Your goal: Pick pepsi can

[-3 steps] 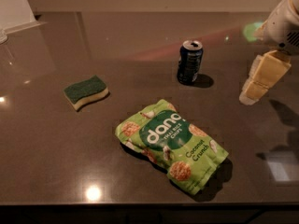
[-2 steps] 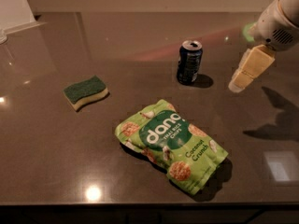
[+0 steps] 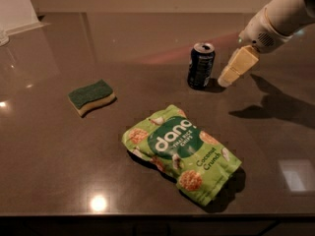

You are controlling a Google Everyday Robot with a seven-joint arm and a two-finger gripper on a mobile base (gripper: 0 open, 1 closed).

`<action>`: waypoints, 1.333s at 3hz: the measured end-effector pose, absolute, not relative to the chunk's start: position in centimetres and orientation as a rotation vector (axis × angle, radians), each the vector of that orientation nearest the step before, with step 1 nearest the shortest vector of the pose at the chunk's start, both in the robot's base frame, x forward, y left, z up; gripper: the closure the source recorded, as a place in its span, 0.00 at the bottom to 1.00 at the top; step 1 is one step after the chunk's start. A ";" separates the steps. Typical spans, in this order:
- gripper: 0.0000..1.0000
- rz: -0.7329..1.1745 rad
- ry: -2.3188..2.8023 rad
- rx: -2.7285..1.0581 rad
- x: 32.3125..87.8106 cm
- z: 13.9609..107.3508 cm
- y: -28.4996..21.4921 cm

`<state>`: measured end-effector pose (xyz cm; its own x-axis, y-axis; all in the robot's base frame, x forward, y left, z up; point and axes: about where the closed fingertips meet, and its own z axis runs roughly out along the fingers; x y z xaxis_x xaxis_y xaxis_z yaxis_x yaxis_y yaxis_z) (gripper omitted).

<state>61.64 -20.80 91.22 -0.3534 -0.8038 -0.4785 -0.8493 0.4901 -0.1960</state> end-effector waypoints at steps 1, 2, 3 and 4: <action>0.00 0.192 2.184 -1.332 64.3 89.9 -18.7; 0.00 0.252 2.155 -1.314 66.3 89.2 -16.7; 0.16 0.308 2.130 -1.305 66.9 89.0 -15.3; 0.39 0.353 2.110 -1.301 66.5 89.2 -14.5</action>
Offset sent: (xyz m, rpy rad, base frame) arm 0.0695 0.0601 -0.0229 0.1888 -0.0182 0.0273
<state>66.48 -14.49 89.16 -0.3169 -0.7055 -0.6339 -0.8734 0.4776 -0.0949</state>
